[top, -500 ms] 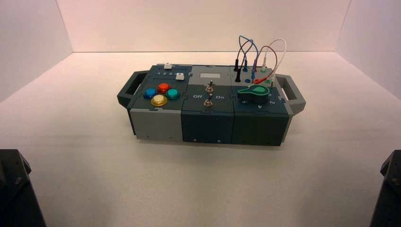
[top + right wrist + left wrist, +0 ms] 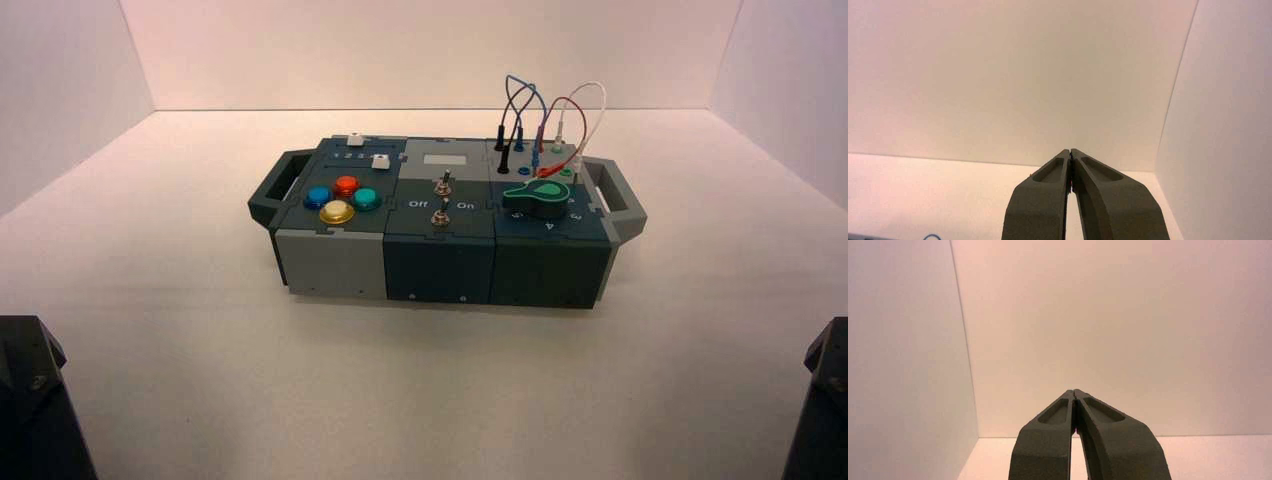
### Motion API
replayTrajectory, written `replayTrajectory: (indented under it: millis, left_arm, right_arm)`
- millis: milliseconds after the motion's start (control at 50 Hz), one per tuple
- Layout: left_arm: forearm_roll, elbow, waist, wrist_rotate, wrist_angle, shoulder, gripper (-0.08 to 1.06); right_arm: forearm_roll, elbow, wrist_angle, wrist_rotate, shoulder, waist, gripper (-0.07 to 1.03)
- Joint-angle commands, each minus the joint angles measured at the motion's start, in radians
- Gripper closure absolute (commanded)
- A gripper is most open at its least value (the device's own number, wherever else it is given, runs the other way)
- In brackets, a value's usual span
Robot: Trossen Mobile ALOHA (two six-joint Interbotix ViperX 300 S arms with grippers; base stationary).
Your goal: Move the top slider to position 4.
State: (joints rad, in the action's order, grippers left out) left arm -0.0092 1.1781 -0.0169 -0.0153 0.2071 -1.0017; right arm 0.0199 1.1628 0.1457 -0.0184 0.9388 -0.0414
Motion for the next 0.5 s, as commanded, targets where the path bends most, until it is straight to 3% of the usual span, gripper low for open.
replayTrajectory:
  millis: [20, 240, 500]
  left_arm:
    - [0.002, -0.034, -0.002, -0.008, -0.037, 0.012, 1.01]
    - [-0.006, -0.087, -0.028, -0.003, -0.183, 0.057, 1.01]
    - [-0.008, -0.176, -0.086, -0.003, -0.374, 0.215, 1.01]
  right_arm:
    - [0.002, -0.048, -0.023, -0.005, -0.009, -0.031, 0.99]
    - [0.002, -0.075, -0.106, -0.006, -0.032, -0.077, 0.99]
    - [0.002, -0.13, -0.229, -0.006, -0.147, -0.158, 0.99]
